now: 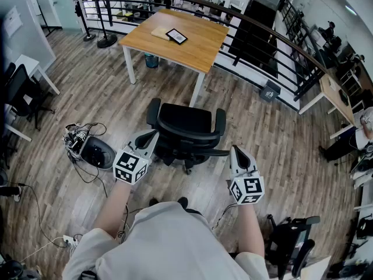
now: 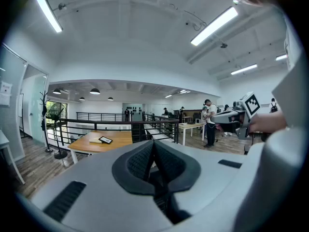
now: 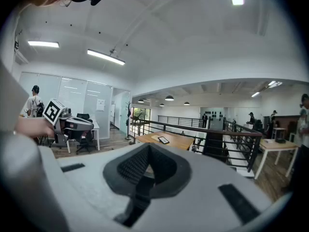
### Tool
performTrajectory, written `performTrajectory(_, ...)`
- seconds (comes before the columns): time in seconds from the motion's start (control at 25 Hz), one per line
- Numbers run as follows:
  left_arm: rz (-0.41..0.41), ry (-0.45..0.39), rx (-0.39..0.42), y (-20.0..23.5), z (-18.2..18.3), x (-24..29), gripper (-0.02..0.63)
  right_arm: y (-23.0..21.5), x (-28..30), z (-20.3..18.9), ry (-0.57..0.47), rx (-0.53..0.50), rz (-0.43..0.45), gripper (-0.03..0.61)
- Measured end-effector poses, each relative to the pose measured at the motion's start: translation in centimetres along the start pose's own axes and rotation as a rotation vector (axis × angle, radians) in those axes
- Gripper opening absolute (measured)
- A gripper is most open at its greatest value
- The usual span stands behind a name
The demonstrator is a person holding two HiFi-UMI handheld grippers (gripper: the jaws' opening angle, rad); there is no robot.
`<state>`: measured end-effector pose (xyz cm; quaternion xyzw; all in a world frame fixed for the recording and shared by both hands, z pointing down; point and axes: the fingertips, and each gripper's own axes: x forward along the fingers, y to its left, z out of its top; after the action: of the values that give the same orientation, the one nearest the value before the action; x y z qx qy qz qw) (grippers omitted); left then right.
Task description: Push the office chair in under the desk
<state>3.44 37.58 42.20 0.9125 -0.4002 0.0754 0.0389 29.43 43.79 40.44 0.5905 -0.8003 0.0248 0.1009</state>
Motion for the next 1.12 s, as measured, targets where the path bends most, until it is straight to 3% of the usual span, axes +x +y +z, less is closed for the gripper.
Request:
performTrajectory(0.8, 0.007, 0.002, -0.011, -0.5, -0.4, 0.0, -0.006, -0.4, -0.3, -0.3, -0.016, 0.001, -0.015, 0.003)
performTrajectory(1.12, 0.035, 0.005, -0.035, -0.2, -1.3, 0.0, 0.043, -1.4, -0.3, -1.2, -0.005, 0.014, -0.016, 0.083)
